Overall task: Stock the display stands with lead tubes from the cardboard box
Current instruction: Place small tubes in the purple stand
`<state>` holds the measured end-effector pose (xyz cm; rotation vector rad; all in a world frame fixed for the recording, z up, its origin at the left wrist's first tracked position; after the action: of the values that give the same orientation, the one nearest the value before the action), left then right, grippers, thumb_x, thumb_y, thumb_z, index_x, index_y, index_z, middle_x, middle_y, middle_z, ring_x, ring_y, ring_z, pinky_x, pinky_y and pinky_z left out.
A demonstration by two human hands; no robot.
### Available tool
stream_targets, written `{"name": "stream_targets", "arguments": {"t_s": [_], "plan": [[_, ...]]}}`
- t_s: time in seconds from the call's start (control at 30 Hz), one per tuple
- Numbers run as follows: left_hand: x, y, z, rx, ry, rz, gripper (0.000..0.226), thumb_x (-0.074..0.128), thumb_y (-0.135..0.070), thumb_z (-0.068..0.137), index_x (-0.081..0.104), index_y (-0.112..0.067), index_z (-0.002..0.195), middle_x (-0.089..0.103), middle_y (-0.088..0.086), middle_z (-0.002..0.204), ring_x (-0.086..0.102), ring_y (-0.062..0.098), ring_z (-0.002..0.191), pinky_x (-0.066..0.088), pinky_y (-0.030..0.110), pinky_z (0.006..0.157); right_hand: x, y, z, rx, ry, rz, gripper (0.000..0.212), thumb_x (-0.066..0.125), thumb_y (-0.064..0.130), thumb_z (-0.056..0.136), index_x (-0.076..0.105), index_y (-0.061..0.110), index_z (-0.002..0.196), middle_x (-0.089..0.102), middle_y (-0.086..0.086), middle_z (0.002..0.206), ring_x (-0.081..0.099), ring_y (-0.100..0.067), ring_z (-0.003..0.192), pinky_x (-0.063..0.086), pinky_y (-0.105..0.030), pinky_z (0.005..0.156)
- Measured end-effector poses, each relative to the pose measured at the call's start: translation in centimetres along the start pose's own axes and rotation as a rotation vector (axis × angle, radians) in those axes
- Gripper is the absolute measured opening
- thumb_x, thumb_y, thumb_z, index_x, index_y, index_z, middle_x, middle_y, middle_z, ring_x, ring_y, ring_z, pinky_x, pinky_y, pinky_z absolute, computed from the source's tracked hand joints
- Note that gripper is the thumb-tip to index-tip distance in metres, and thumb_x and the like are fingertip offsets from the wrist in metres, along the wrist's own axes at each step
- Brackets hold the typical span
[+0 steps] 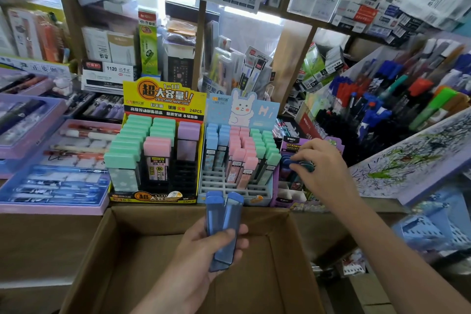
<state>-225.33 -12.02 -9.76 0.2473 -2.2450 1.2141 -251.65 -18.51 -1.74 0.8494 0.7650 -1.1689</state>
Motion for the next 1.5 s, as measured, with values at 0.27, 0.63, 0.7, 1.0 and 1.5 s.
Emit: {"name": "stream_targets", "arguments": {"t_s": [0.27,0.63,0.7,1.0,1.5], "plan": [[0.6,0.0,-0.3,0.014,0.04,-0.013,0.033,0.066,-0.002,0.09,0.066,-0.011,0.122,0.076,0.017,0.108,0.076,0.03,0.09,0.063,0.034,0.071,-1.0,2.0,-1.4,0.005,-0.086,0.094,0.017,0.08,0.008,0.085,0.076,0.013,0.101,0.063,0.003,0.099,0.055,-0.007,0.094,0.048,-0.022,0.085],[1.3,0.0,-0.7,0.037,0.131,0.03,0.039,0.075,-0.014,0.079,0.07,-0.01,0.117,0.075,0.023,0.104,0.074,0.028,0.081,0.059,0.03,0.061,0.4,7.2,-5.0,0.24,0.293,0.707,0.017,0.069,0.037,0.096,0.073,0.03,0.11,0.074,0.011,0.094,0.07,-0.004,0.078,0.055,-0.019,0.061],[1.3,0.1,-0.8,0.037,0.151,0.035,0.035,0.076,-0.019,0.078,0.073,-0.013,0.113,0.074,0.025,0.102,0.071,0.027,0.076,0.055,0.029,0.057,0.6,7.6,-5.5,0.232,0.341,0.784,0.012,0.072,0.033,0.095,0.076,0.027,0.104,0.076,0.007,0.09,0.069,-0.002,0.072,0.052,-0.016,0.057],[0.9,0.2,-0.5,-0.06,0.235,-0.086,0.053,0.068,-0.04,0.086,0.062,-0.002,0.124,0.068,0.033,0.097,0.054,0.026,0.056,0.043,0.027,0.042,0.2,7.6,-5.9,0.305,0.386,0.89,0.007,0.075,0.031,0.092,0.075,0.025,0.089,0.071,0.006,0.072,0.058,-0.016,0.042,0.043,-0.017,0.042],[0.4,0.4,-0.1,0.181,0.148,0.171,0.041,0.092,-0.014,0.061,0.071,-0.014,0.096,0.049,0.013,0.078,0.04,0.02,0.058,0.036,0.029,0.052,-0.4,7.6,-6.1,0.438,0.441,1.169,0.033,0.078,0.002,0.086,0.068,0.007,0.117,0.077,-0.011,0.107,0.075,-0.024,0.094,0.061,-0.027,0.069]]}}
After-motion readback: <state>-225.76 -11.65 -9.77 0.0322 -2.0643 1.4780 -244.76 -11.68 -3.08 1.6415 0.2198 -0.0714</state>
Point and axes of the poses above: each hand's wrist, its own z-axis towards the middle knuckle, its own x-axis out of the palm, y = z × x, the point moved 1 cm from there along z, towards the middle knuckle
